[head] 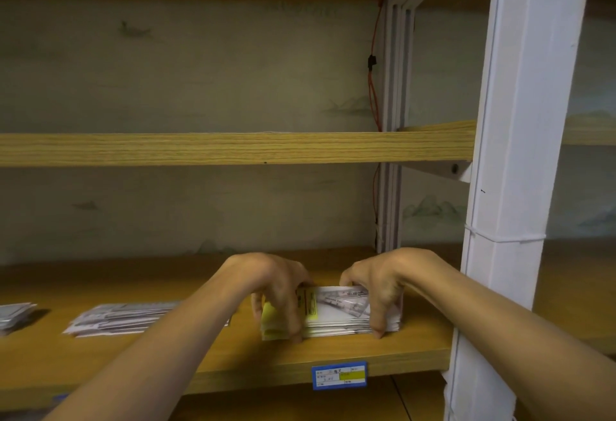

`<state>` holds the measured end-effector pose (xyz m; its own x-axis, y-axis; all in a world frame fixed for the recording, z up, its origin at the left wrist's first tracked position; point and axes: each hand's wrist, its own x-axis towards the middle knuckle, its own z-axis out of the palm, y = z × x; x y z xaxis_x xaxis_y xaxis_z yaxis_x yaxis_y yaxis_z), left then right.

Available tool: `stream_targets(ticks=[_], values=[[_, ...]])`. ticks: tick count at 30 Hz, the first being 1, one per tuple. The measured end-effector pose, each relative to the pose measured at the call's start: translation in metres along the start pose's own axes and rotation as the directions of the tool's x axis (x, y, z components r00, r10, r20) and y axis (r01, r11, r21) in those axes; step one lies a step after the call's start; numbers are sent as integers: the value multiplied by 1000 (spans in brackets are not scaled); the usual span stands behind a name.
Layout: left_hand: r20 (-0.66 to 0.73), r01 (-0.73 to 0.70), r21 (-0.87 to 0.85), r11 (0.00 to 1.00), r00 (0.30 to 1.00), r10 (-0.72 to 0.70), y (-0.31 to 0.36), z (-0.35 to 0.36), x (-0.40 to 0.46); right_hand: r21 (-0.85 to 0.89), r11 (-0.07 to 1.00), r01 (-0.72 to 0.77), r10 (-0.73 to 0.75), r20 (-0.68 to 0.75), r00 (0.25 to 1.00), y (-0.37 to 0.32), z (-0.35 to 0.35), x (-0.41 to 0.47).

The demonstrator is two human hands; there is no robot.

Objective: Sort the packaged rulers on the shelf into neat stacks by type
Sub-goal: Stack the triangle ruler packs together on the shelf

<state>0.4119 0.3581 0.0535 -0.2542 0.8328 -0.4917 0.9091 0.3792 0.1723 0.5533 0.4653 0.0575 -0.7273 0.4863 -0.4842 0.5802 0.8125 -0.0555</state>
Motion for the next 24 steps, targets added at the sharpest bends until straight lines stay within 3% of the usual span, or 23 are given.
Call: stream_targets(ticks=[10,20,24], values=[[24,58,41,997,998,-59,1,1,-3,97,994,-39,34,46,998,-3,1,0],[-26,-1,130,992,1000,5,-1,0,2,53,999,0,2,-37,999,1,2,2],[-15,12,70,998,1000,-11,-2,1,0,71,997,-9,10,-9,1000,1,2,1]])
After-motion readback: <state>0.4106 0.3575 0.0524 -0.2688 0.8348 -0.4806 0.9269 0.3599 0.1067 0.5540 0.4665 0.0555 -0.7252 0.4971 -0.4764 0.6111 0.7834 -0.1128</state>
